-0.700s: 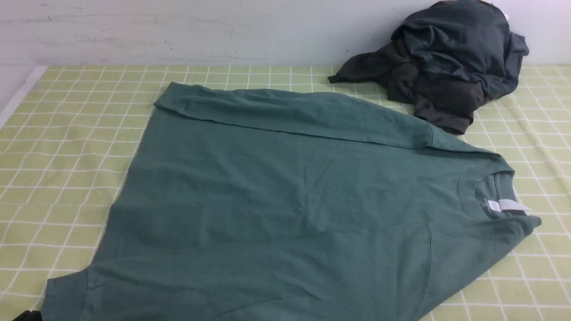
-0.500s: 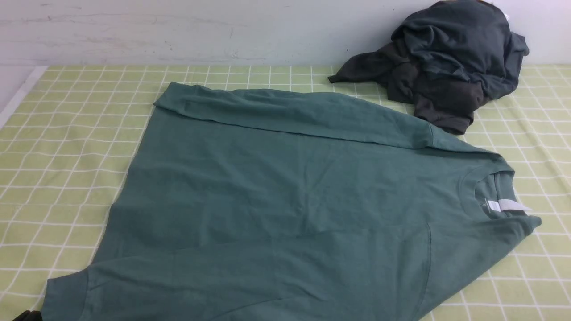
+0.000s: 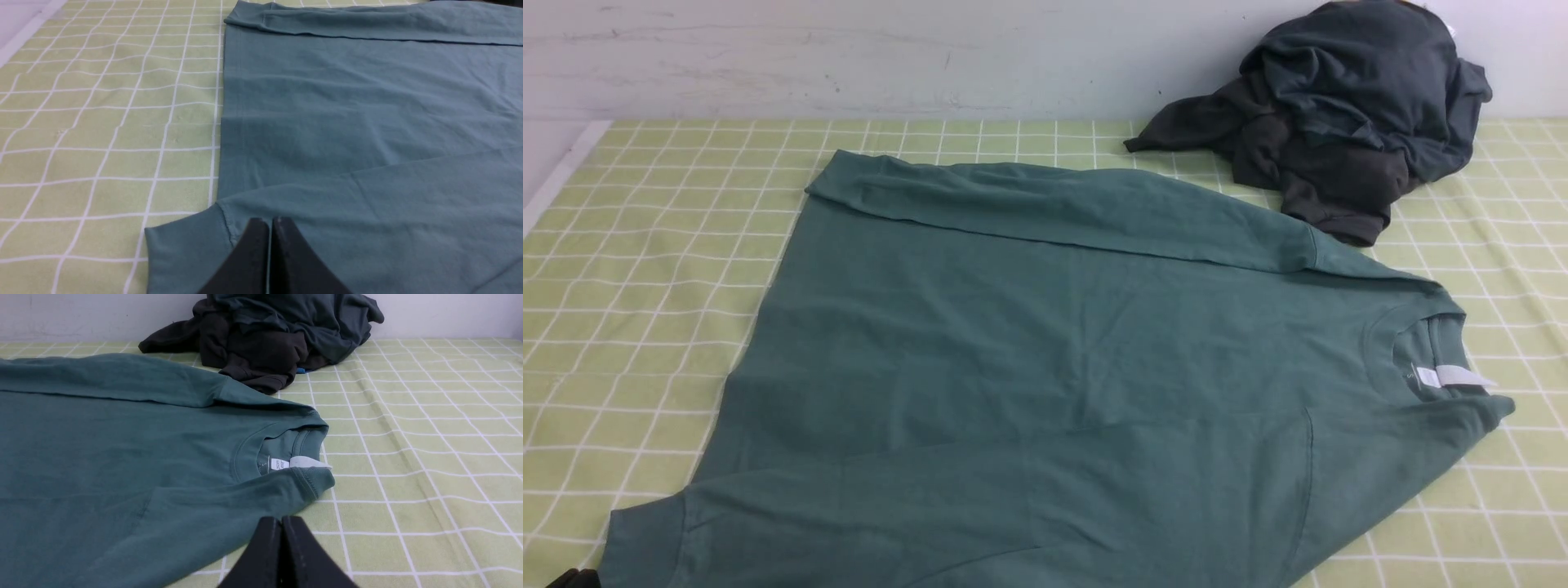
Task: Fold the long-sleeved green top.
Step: Use the left arm to clamp the cuff closest to it
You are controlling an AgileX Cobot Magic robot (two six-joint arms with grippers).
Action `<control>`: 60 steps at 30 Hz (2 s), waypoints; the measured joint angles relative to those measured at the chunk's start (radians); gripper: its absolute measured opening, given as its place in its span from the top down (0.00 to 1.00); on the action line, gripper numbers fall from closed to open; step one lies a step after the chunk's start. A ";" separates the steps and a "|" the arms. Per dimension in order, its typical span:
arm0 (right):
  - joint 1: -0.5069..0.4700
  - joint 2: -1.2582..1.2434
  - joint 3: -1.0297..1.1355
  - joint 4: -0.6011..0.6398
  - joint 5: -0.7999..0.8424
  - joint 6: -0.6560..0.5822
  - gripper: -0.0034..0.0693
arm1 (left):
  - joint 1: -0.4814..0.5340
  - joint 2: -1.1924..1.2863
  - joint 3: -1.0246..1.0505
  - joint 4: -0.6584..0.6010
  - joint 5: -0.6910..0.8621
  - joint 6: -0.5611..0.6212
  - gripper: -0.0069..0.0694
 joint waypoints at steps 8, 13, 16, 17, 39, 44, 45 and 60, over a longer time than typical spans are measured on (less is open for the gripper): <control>0.010 0.000 0.000 0.000 0.000 0.000 0.97 | 0.000 0.000 0.000 0.000 0.000 0.000 0.91; 0.010 0.000 0.000 0.000 0.000 0.000 0.97 | 0.000 0.000 0.000 0.000 -0.001 0.000 0.91; 0.010 0.000 0.000 -0.005 0.000 -0.003 0.97 | 0.000 0.000 0.000 0.000 -0.012 0.000 0.91; 0.010 0.000 0.000 -0.005 -0.001 -0.003 0.97 | 0.000 0.000 0.001 0.000 -0.025 0.002 0.91; 0.010 0.000 0.004 0.192 -0.939 0.457 0.97 | 0.000 0.000 -0.002 -0.046 -1.037 -0.116 0.91; 0.010 0.007 -0.096 -0.041 -0.860 0.507 0.97 | 0.000 0.055 -0.227 -0.053 -0.762 -0.134 0.91; 0.010 0.026 -0.161 -0.134 -0.818 0.507 0.97 | 0.000 0.103 -0.315 -0.052 -0.653 -0.121 0.91; 0.010 0.727 -0.420 -0.591 -0.335 0.594 0.97 | -0.059 0.805 -0.639 -0.117 0.145 -0.083 0.91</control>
